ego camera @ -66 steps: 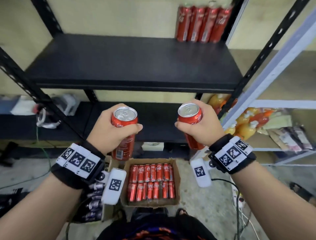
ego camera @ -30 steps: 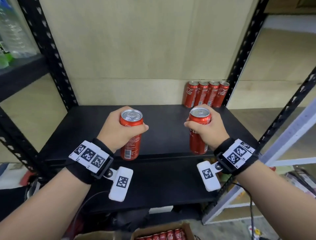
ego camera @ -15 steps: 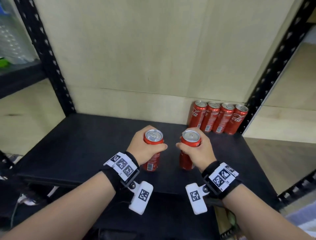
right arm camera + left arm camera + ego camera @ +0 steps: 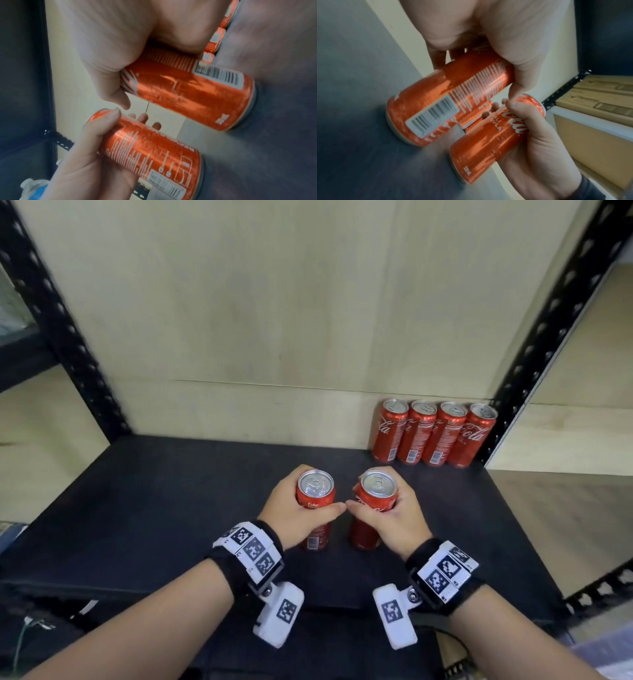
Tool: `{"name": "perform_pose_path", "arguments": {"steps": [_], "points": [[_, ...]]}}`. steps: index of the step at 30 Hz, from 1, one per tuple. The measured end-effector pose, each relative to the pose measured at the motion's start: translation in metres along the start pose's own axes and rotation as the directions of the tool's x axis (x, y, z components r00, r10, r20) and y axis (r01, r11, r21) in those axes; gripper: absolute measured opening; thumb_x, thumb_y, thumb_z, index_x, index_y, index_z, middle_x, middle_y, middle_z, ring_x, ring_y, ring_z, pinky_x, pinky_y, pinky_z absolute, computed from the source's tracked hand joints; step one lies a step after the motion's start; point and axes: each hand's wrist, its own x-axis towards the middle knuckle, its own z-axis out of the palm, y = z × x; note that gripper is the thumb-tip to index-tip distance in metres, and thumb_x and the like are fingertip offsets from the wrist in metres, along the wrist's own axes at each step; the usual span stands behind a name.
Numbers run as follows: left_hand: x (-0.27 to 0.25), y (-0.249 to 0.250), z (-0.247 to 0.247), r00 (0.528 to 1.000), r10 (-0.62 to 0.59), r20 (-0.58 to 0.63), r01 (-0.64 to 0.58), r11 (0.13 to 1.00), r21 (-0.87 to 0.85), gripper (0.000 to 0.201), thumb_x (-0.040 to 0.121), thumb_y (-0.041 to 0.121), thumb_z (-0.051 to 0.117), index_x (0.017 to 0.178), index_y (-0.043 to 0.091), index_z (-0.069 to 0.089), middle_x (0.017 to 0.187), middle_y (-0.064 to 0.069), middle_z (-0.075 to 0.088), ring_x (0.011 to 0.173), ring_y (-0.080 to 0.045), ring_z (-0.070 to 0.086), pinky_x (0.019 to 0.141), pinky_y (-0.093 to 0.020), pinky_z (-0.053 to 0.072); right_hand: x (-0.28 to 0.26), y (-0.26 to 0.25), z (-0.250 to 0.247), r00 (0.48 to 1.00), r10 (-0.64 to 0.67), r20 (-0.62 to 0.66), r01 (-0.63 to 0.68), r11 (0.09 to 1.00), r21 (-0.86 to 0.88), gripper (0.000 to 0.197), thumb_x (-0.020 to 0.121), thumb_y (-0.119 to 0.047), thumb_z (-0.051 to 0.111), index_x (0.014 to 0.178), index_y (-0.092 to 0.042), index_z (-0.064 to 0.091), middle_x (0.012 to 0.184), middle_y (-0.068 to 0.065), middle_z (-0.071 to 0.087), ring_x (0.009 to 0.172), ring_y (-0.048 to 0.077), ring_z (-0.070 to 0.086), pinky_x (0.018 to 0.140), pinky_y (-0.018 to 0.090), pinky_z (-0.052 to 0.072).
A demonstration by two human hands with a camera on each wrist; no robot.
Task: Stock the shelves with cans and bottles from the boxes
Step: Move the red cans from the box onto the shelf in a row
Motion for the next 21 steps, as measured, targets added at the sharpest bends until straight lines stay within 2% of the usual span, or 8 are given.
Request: {"name": "perform_pose_path", "arguments": {"steps": [2,4,7,10,12,14,18,21], "points": [[0.001,0.008,-0.009,0.998,-0.006,0.057,-0.001,0.993,0.116,0.050,0.064,0.039,0.091,0.102,0.028,0.059,0.096,0.006,0.072,0.090,-0.011,0.070,0.087,-0.036,0.058,-0.003,-0.010,-0.005,0.999,0.027,0.020,-0.025,0.997,-0.073,0.050,0.070,-0.008,0.091,0.109,-0.017,0.060,0.096,0.003,0.069,0.089,0.015,0.069,0.084,0.027,0.054],[0.001,0.021,-0.022,0.993,-0.003,0.114,-0.028,0.962,0.271,0.052,0.067,0.044,0.090,0.105,0.032,0.057,0.098,0.012,0.070,0.089,-0.002,0.068,0.084,-0.027,0.056,-0.004,-0.024,-0.013,0.999,0.037,0.029,-0.031,0.978,-0.204,0.060,0.069,-0.019,0.093,0.116,-0.026,0.056,0.099,-0.010,0.069,0.093,0.005,0.068,0.083,0.017,0.052],[0.002,0.045,-0.043,0.979,0.019,0.202,-0.120,0.859,0.497,0.059,0.068,0.052,0.085,0.116,0.035,0.055,0.112,0.019,0.065,0.102,0.002,0.061,0.092,-0.025,0.050,-0.002,-0.050,-0.028,0.995,-0.012,0.101,0.059,0.881,-0.470,0.072,0.067,-0.036,0.092,0.126,-0.034,0.051,0.108,-0.017,0.066,0.101,-0.005,0.063,0.084,0.007,0.046],[0.003,0.070,-0.052,0.953,0.051,0.297,-0.250,0.684,0.685,0.066,0.071,0.052,0.082,0.127,0.031,0.056,0.121,0.016,0.060,0.110,-0.005,0.056,0.099,-0.029,0.047,0.004,-0.078,-0.037,0.969,-0.015,0.248,0.183,0.718,-0.672,0.076,0.069,-0.050,0.085,0.134,-0.037,0.049,0.120,-0.017,0.060,0.110,-0.004,0.057,0.095,0.021,0.049],[0.003,0.082,-0.051,0.931,0.046,0.361,-0.324,0.560,0.763,0.065,0.072,0.048,0.081,0.130,0.028,0.057,0.121,0.010,0.060,0.110,-0.011,0.057,0.098,-0.032,0.047,0.009,-0.092,-0.038,0.942,0.055,0.332,0.236,0.593,-0.770,0.078,0.069,-0.054,0.081,0.138,-0.037,0.048,0.128,-0.013,0.058,0.115,0.003,0.056,0.099,0.030,0.051],[0.005,0.089,-0.047,0.901,0.015,0.434,-0.387,0.480,0.787,0.066,0.072,0.044,0.080,0.131,0.025,0.058,0.121,0.006,0.060,0.109,-0.014,0.059,0.096,-0.034,0.049,0.016,-0.101,-0.036,0.907,0.159,0.390,0.277,0.474,-0.836,0.080,0.069,-0.055,0.081,0.140,-0.037,0.048,0.132,-0.011,0.058,0.118,0.009,0.056,0.099,0.035,0.051],[0.012,0.095,-0.040,0.869,-0.041,0.494,-0.437,0.407,0.802,0.056,0.072,0.036,0.082,0.123,0.023,0.062,0.112,0.004,0.062,0.102,-0.016,0.062,0.087,-0.036,0.054,0.024,-0.107,-0.028,0.859,0.284,0.427,0.328,0.335,-0.883,0.080,0.072,-0.038,0.085,0.142,-0.034,0.048,0.136,-0.006,0.057,0.122,0.016,0.056,0.099,0.038,0.052],[0.018,0.093,-0.038,0.874,-0.063,0.481,-0.418,0.405,0.813,0.053,0.071,0.034,0.087,0.118,0.021,0.065,0.112,0.004,0.068,0.097,-0.015,0.065,0.084,-0.035,0.057,0.027,-0.112,-0.026,0.852,0.296,0.431,0.338,0.316,-0.886,0.073,0.075,-0.029,0.086,0.139,-0.029,0.053,0.133,-0.003,0.061,0.119,0.017,0.059,0.096,0.035,0.053]]}}
